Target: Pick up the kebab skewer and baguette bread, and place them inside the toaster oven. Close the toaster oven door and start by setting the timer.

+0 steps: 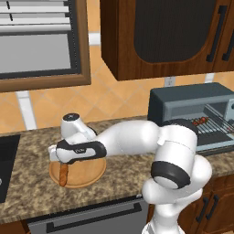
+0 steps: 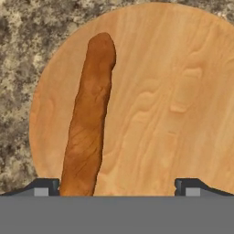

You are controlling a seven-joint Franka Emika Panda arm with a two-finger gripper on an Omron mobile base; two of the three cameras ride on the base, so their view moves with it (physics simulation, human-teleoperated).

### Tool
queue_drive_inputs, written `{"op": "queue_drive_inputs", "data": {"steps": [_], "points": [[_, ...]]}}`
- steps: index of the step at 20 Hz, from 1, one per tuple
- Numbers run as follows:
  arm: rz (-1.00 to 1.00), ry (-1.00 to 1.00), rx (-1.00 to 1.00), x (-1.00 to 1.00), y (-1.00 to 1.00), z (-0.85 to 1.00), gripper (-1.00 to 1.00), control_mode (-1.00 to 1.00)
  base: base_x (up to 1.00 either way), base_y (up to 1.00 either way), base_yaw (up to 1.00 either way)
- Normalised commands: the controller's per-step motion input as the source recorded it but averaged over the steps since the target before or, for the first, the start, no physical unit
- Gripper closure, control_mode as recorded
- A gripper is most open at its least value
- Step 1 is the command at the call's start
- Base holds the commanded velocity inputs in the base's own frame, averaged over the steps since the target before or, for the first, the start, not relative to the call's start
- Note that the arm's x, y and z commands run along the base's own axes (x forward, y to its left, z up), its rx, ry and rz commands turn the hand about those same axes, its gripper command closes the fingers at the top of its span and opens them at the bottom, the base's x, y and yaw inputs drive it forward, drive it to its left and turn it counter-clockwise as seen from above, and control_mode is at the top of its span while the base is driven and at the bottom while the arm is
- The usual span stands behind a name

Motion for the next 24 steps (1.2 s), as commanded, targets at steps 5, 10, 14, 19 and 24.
{"op": "queue_drive_inputs", "data": {"steps": [5, 10, 14, 19, 24], "points": [[0.0, 0.0, 0.0, 0.01, 0.0, -0.04, -1.0, -1.0, 0.0, 0.0, 0.0], [0.0, 0.0, 0.0, 0.13, 0.18, -0.12, -1.0, -1.0, 0.0, 0.0, 0.0], [0.0, 0.0, 0.0, 0.2, 0.25, -0.11, -1.0, -1.0, 0.0, 0.0, 0.0], [0.0, 0.0, 0.0, 0.17, 0.13, -0.17, -1.0, -1.0, 0.0, 0.0, 0.0], [0.0, 0.0, 0.0, 0.07, 0.1, -0.24, -1.0, -1.0, 0.0, 0.0, 0.0]]}}
